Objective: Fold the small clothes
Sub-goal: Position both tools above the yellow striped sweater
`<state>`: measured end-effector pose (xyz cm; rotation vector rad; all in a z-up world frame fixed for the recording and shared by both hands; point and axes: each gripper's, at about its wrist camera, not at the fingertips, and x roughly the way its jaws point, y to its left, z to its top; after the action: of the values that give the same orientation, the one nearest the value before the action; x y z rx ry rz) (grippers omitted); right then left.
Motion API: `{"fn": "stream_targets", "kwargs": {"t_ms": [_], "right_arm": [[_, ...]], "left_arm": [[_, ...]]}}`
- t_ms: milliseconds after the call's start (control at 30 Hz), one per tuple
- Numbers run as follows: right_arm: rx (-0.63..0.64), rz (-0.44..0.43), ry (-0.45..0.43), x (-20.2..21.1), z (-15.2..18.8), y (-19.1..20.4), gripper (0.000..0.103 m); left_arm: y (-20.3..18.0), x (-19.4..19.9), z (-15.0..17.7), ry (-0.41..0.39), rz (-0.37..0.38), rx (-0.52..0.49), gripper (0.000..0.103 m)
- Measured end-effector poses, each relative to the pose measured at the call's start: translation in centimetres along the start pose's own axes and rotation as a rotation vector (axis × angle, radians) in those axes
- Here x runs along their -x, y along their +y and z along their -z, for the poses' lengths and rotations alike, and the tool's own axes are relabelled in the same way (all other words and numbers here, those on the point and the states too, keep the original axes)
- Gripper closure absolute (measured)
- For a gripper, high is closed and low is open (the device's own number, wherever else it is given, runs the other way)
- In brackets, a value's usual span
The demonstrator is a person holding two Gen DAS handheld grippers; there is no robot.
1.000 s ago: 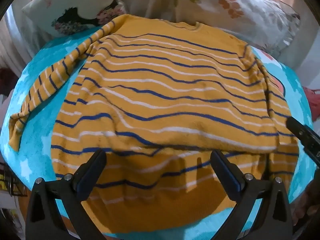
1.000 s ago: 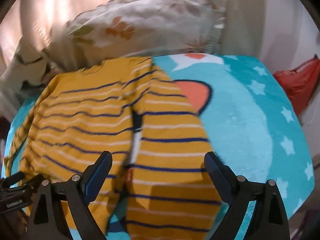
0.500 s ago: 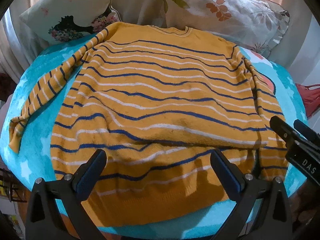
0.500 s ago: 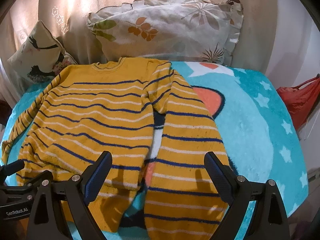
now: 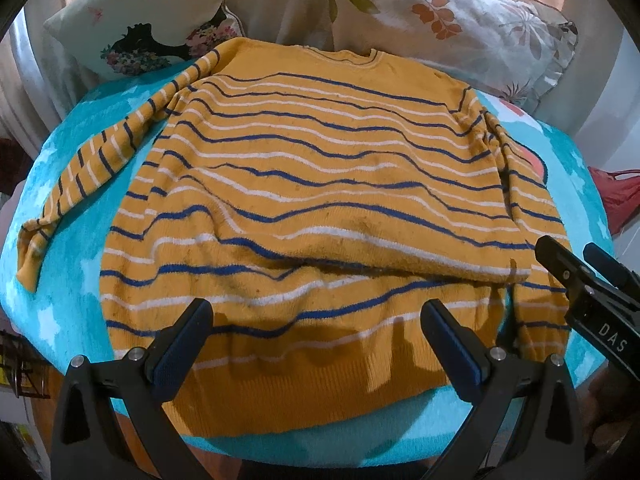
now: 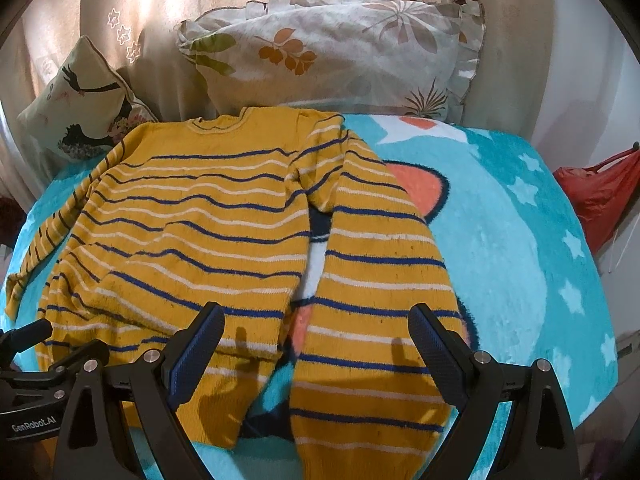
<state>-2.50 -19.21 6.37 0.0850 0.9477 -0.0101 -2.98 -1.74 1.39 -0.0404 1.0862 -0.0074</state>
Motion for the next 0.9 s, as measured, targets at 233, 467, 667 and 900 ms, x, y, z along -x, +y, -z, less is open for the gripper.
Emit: {"fn": "stream_targets", "kwargs": {"t_ms": [233, 467, 667, 900], "right_arm": [[0.006, 0.001, -0.013, 0.5, -0.2, 0.2, 0.007], [-0.019, 0.004, -0.01, 0.0, -0.8, 0.2, 0.007], [-0.04, 0.014, -0.019, -0.6, -1.9, 0.8, 0.007], [-0.084, 0.036, -0.008, -2.1, -3.4, 1.6, 0.007]], "left_arm": [[-0.2, 0.2, -0.4, -0.005, 0.01, -0.005, 0.0], [0.0, -0.2, -1.5, -0.007, 0.004, -0.023, 0.0], [0.6, -1.0, -3.4, -0.001, 0.019, -0.041, 0.0], [1.5, -2.4, -5.6, 0.028, 0.057, -0.066, 0.0]]}}
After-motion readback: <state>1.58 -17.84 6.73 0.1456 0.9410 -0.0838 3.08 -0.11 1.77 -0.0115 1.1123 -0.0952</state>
